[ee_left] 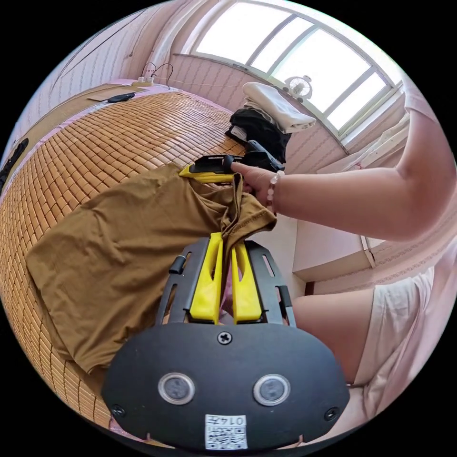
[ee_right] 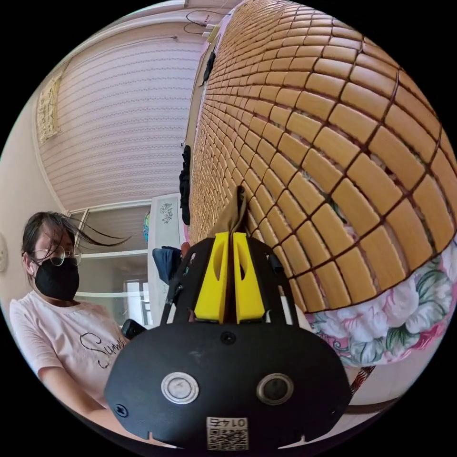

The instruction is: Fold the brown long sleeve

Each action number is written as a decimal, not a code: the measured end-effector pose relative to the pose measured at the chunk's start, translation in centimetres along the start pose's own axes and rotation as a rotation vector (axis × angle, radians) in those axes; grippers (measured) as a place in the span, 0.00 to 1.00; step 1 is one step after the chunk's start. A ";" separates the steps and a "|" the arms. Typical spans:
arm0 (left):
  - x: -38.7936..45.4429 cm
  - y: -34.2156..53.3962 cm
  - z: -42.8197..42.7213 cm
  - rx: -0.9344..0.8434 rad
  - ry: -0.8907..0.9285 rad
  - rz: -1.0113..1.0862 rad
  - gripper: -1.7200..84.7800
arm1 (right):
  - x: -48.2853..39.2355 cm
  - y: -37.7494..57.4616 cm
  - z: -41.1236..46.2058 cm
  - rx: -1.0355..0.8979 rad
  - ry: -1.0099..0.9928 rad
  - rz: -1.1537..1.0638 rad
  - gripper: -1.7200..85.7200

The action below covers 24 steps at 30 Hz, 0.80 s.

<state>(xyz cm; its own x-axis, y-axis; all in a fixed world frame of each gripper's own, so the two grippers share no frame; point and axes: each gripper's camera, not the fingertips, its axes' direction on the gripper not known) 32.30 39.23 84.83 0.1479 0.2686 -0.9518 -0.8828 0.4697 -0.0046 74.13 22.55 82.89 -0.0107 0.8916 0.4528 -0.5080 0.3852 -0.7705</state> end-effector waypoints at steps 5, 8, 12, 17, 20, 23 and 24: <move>0.2 -0.2 -1.3 0.112 0.080 -0.053 0.03 | -5.0 2.9 -4.1 0.078 0.016 -0.095 0.03; -1.4 1.2 -3.9 0.199 0.062 -0.138 0.03 | -10.0 3.2 -2.2 0.040 0.058 -0.175 0.03; -4.3 4.4 -7.2 0.227 -0.045 -0.284 0.03 | -16.1 3.1 5.7 -0.145 0.124 -0.312 0.03; -7.6 9.8 -9.3 0.179 -0.226 -0.477 0.05 | -20.4 6.5 22.5 -0.401 0.241 -0.446 0.04; -9.7 12.6 -7.6 0.043 -0.280 -0.605 0.06 | -20.2 8.4 28.4 -0.469 0.375 -0.465 0.05; -11.1 15.1 -7.4 -0.072 -0.291 -0.735 0.06 | -21.6 9.8 29.7 -0.480 0.351 -0.532 0.06; -11.3 15.6 -7.6 -0.083 -0.291 -0.753 0.06 | -22.0 10.1 29.8 -0.478 0.366 -0.559 0.06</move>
<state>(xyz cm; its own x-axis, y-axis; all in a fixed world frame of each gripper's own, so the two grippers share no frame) 13.48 37.14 93.15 0.8155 0.1185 -0.5664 -0.5287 0.5504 -0.6461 43.57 -0.28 78.57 0.4590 0.5278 0.7147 0.0673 0.7814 -0.6203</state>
